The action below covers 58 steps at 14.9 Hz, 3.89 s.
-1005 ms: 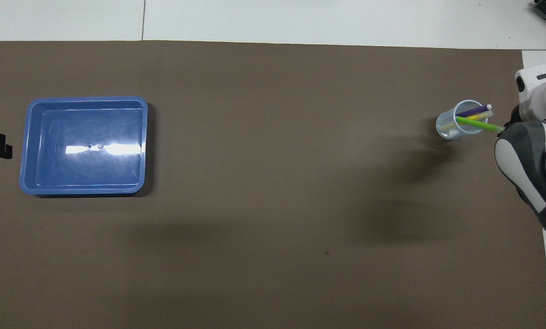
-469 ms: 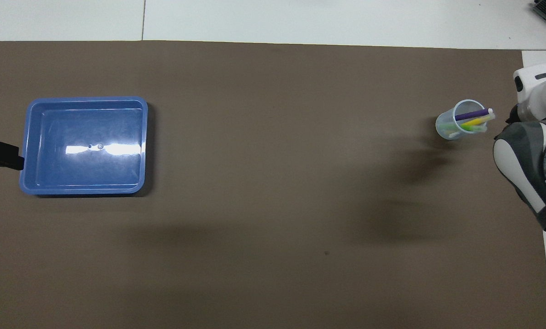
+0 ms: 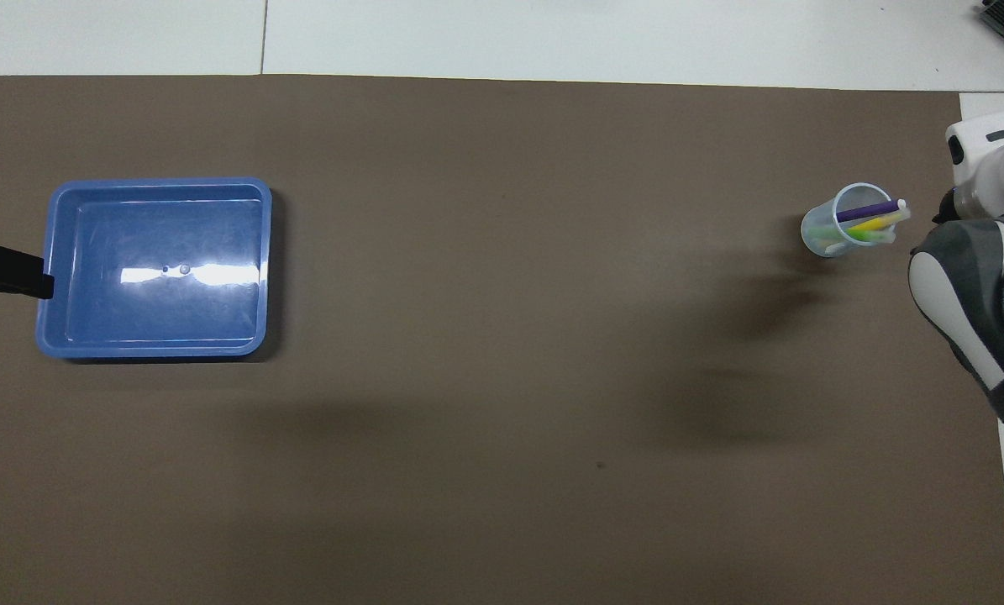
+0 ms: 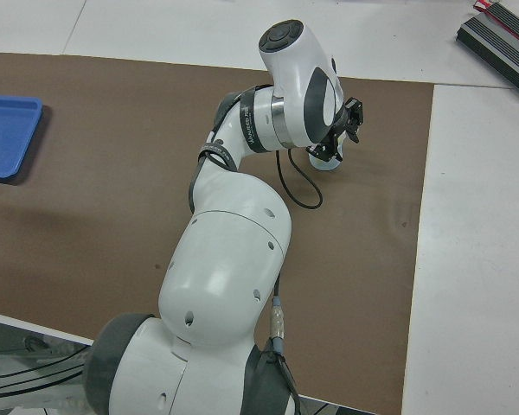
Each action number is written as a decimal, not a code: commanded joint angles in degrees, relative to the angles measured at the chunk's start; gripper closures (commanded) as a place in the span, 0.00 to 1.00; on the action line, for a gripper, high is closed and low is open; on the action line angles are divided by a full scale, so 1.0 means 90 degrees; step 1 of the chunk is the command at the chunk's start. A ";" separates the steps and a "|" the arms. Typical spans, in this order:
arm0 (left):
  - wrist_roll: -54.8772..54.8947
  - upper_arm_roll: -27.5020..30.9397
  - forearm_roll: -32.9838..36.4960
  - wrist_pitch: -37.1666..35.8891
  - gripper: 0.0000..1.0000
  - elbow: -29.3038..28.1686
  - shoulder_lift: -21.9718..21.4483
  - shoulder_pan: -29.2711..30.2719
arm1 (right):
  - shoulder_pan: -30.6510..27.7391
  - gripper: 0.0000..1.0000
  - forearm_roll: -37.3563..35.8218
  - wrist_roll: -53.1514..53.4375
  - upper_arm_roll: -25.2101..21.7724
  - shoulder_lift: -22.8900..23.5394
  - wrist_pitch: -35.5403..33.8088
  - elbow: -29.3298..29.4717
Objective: Transfer and insert pens with both arms
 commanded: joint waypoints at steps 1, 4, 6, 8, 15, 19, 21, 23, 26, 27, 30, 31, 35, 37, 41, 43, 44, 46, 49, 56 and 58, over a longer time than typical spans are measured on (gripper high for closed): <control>0.0089 -0.0056 -0.0147 0.0191 0.00 -0.0155 -0.0078 0.0036 | 0.0039 0.35 0.0089 0.0147 0.0092 -0.0153 -0.0655 0.0369; 0.0090 -0.0222 -0.0148 0.0172 0.00 -0.0165 -0.0078 0.0046 | 0.0039 0.11 0.0839 0.0215 0.0141 -0.0582 -0.1211 0.0447; 0.0090 -0.0222 -0.0148 0.0162 0.00 -0.0156 -0.0078 0.0075 | 0.0049 0.00 0.1153 0.0458 0.0141 -0.0827 -0.1582 0.0554; 0.0090 -0.0222 -0.0138 0.0162 0.00 -0.0117 -0.0068 0.0046 | 0.0223 0.00 0.1223 0.1111 0.0219 -0.0877 -0.2264 0.0991; 0.0090 -0.0232 -0.0060 -0.0355 0.00 0.0332 0.0039 0.0095 | 0.0537 0.00 0.2541 0.3670 0.0326 -0.1082 -0.3254 0.1727; 0.0090 -0.0232 -0.0050 -0.0336 0.00 0.0275 0.0049 0.0066 | 0.0518 0.00 0.2824 0.4433 0.0365 -0.1209 -0.3176 0.1736; 0.0090 -0.0251 0.0144 -0.0385 0.00 0.0177 0.0020 0.0027 | 0.0488 0.00 0.2815 0.4687 0.0336 -0.1219 -0.3176 0.1736; 0.0090 -0.0368 0.0175 -0.0482 0.00 0.0167 0.0000 0.0056 | 0.0478 0.00 0.2747 0.4708 0.0317 -0.1238 -0.3176 0.1736; 0.0090 -0.0378 0.0184 -0.0541 0.00 0.0196 -0.0010 0.0075 | 0.0507 0.00 0.2737 0.4785 0.0346 -0.1414 -0.3166 0.1736; 0.0090 -0.0378 0.0175 -0.0522 0.00 0.0206 -0.0010 0.0095 | 0.0508 0.00 0.2727 0.4892 0.0375 -0.1443 -0.3166 0.1736; -0.0056 -0.0378 0.0165 -0.0493 0.00 0.0216 0.0010 0.0046 | 0.0556 0.00 0.2707 0.5040 0.0268 -0.1580 -0.3224 0.1727; -0.0250 -0.0388 0.0136 -0.0473 0.00 0.0225 0.0010 0.0046 | 0.0760 0.00 0.2707 0.5049 0.0045 -0.1619 -0.3273 0.1727; -0.0282 -0.0485 0.0135 -0.0444 0.00 0.0206 0.0010 0.0124 | 0.2196 0.00 0.2785 0.5040 -0.1616 -0.1765 -0.3342 0.1697; -0.0282 -0.0505 0.0135 -0.0414 0.00 0.0206 0.0010 0.0134 | 0.2207 0.00 0.2805 0.5049 -0.1627 -0.1785 -0.3371 0.1688; -0.0291 -0.0505 0.0126 -0.0356 0.00 0.0167 0.0010 0.0124 | 0.2139 0.00 0.2815 0.5380 -0.1646 -0.1853 -0.3488 0.1629; -0.0291 -0.0505 0.0126 -0.0346 0.00 0.0177 0.0010 0.0124 | 0.2187 0.00 0.2805 0.5683 -0.1627 -0.1853 -0.3508 0.1638; -0.0282 -0.0505 0.0126 -0.0346 0.00 0.0177 0.0010 0.0124 | 0.2197 0.00 0.2805 0.5733 -0.1627 -0.1853 -0.3508 0.1648; -0.0282 -0.0505 0.0126 -0.0346 0.00 0.0177 0.0010 0.0124 | 0.2187 0.00 0.2805 0.5762 -0.1627 -0.1853 -0.3527 0.1648; -0.0282 -0.0505 0.0126 -0.0336 0.00 0.0177 0.0010 0.0124 | 0.2168 0.00 0.2805 0.5811 -0.1627 -0.1853 -0.3537 0.1648; -0.0272 -0.0505 0.0126 -0.0336 0.00 0.0186 0.0010 0.0124 | 0.2139 0.00 0.2805 0.5802 -0.1617 -0.1853 -0.3557 0.1668; -0.0272 -0.0505 0.0126 -0.0336 0.00 0.0186 0.0010 0.0124 | 0.2148 0.00 0.2805 0.5811 -0.1627 -0.1853 -0.3557 0.1668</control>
